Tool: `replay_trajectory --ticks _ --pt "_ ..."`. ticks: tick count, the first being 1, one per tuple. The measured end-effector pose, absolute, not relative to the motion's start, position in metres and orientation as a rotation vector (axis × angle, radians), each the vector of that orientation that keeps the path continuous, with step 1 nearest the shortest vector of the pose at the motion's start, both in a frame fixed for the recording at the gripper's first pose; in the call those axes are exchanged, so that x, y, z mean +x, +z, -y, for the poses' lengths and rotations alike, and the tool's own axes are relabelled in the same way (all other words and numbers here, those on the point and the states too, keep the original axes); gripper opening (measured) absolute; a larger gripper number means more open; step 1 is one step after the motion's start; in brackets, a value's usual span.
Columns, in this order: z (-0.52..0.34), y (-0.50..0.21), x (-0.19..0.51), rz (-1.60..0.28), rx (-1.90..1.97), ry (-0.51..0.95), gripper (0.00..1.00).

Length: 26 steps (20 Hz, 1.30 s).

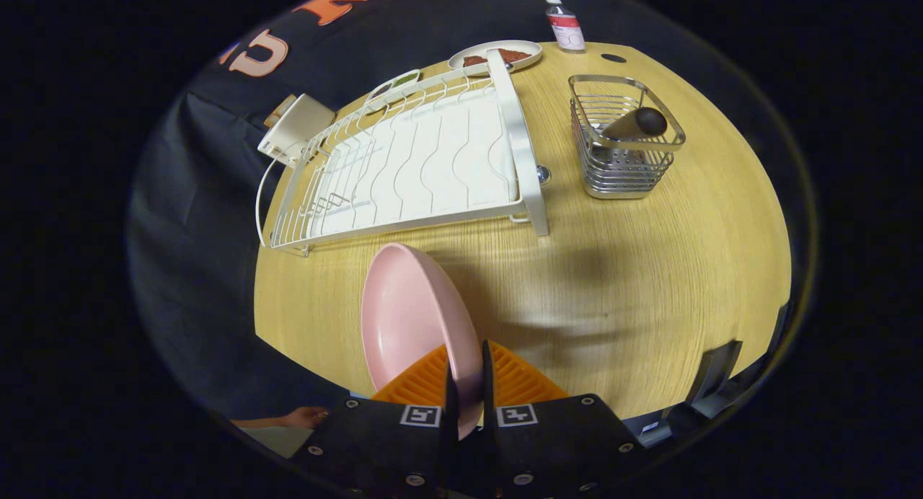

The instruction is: Take the plate from the dish rack, then take the spoon from the basket and place it into the plate.

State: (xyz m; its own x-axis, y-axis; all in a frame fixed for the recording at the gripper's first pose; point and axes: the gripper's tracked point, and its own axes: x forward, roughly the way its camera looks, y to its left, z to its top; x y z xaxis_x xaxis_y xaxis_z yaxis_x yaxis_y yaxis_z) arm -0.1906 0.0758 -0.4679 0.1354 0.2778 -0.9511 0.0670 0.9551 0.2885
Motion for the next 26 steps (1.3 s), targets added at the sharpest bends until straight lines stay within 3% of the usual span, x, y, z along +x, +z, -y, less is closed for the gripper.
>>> replay_trajectory --ticks 6,11,19,26 --pt "-0.051 -0.479 -0.184 -1.44 0.209 0.098 0.2" --pt "-0.028 -0.459 -0.162 -1.325 0.181 0.036 0.38" --pt "0.021 -0.415 -0.101 -0.906 0.059 -0.06 0.71" --pt "0.032 -0.419 -0.077 -0.688 -0.091 -0.065 0.73"
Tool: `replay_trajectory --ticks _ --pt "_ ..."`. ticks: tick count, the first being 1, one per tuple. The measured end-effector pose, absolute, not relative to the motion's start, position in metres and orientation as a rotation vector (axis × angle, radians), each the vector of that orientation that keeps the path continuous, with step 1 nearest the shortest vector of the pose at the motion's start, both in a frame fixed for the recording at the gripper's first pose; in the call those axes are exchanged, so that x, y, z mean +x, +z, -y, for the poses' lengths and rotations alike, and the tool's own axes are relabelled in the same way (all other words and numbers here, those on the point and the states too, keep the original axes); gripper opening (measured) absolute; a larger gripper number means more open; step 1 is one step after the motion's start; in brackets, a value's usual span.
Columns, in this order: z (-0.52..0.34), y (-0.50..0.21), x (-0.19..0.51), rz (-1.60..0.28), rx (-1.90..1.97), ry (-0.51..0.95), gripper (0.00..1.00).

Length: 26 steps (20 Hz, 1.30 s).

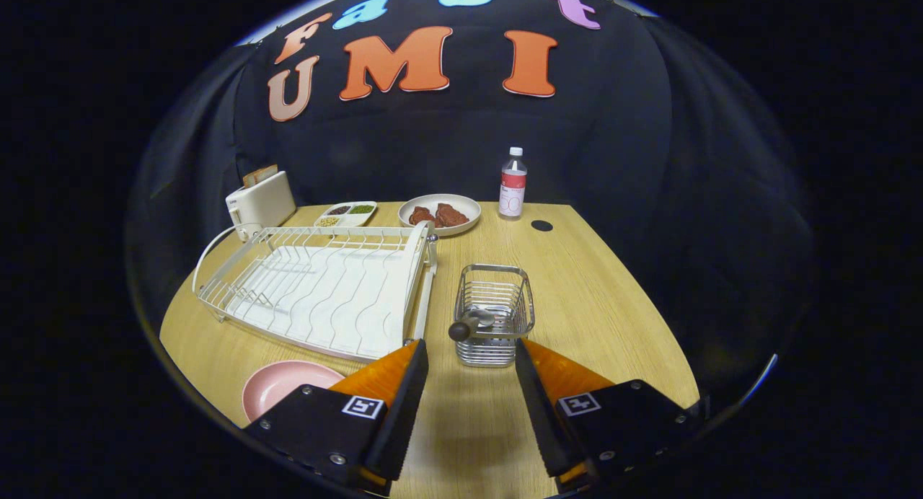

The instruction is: Take the plate from the dish rack, then take the spoon from the basket and place it into the plate.

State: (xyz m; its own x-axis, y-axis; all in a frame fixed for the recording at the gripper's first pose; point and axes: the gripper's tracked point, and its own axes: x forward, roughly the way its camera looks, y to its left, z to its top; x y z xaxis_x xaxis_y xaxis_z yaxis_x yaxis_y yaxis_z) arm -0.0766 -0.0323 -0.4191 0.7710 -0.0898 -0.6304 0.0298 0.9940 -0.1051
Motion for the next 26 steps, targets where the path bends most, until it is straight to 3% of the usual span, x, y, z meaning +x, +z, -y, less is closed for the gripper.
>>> replay_trajectory --ticks 4,15,26 --pt "0.038 -0.425 -0.06 -0.621 -0.1 -0.096 0.65" --pt "0.043 -0.429 -0.035 -0.565 -0.141 -0.1 0.14" --pt "0.033 -0.366 -0.002 -0.514 -0.093 -0.007 0.11"
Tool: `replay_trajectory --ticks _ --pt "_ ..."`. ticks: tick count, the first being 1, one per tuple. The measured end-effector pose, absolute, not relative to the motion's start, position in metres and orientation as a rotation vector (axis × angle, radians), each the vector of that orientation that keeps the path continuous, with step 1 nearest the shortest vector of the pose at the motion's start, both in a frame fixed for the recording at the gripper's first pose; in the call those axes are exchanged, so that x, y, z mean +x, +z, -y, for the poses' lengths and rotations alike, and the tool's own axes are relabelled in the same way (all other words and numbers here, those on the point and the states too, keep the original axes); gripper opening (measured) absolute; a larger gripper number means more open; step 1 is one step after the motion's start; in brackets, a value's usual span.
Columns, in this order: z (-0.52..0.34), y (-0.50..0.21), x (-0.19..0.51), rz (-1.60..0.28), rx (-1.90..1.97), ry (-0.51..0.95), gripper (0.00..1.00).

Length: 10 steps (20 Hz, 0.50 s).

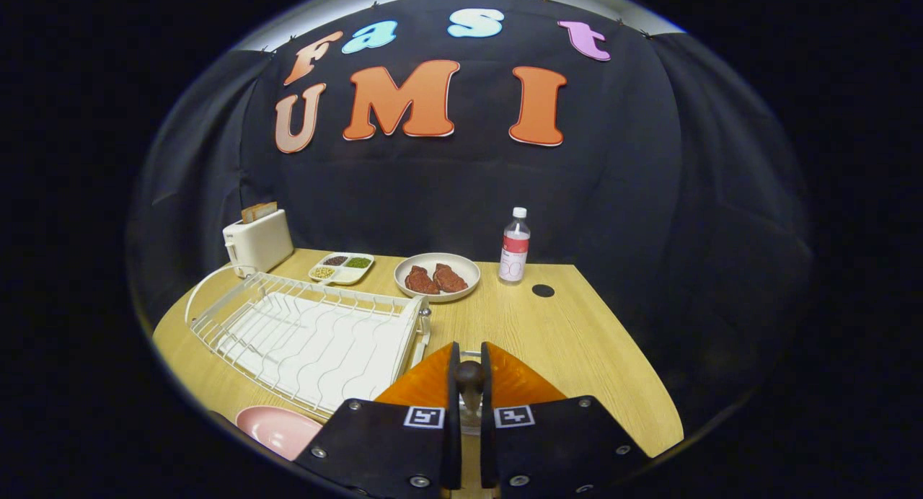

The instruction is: Take the plate from the dish rack, then take the spoon from the basket and place it into the plate.

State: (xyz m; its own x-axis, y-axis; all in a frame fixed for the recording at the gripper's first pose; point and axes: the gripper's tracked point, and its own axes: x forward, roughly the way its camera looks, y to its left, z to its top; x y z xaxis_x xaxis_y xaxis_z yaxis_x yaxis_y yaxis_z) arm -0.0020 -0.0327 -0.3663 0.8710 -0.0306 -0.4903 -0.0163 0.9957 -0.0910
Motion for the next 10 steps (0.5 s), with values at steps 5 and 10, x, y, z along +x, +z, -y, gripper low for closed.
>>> replay_trajectory --ticks 5,10 --pt "0.02 -0.317 0.004 -0.472 -0.111 0.043 0.11" --pt "-0.014 -0.27 -0.002 -0.43 -0.109 0.143 0.1"
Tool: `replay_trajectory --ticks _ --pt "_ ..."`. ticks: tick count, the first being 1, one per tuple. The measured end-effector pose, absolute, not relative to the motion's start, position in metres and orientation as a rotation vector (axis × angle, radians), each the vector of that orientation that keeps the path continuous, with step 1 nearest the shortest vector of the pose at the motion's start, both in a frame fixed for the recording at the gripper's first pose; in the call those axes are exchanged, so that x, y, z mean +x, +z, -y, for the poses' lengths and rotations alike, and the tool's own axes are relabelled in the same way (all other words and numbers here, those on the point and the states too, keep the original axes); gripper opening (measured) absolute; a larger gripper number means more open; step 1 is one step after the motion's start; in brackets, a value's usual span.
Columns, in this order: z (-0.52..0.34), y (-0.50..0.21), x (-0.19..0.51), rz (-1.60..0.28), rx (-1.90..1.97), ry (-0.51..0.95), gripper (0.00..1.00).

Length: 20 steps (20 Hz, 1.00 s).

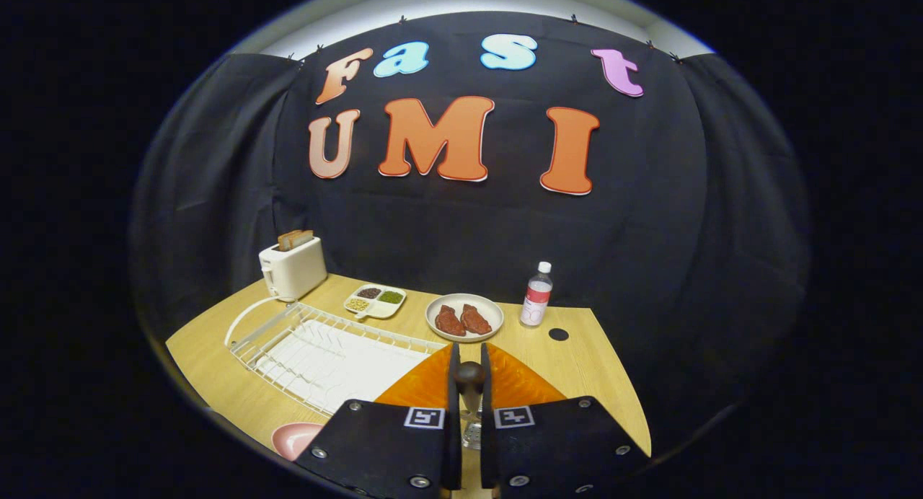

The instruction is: Take the plate from the dish rack, then take the spoon from the basket and place it into the plate.

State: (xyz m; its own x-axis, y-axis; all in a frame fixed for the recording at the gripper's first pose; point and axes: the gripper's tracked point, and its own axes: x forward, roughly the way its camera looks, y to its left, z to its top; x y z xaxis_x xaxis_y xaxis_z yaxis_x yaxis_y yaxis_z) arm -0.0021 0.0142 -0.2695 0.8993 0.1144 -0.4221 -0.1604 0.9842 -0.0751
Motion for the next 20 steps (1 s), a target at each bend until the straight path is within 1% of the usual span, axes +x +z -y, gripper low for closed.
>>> replay_trajectory --ticks 5,10,20 --pt "-0.065 -0.259 -0.029 -0.445 -0.085 0.294 0.1" --pt "-0.112 -0.273 -0.057 -0.483 -0.072 0.423 0.1" --pt "-0.188 -0.352 -0.112 -0.595 -0.106 0.643 0.11"
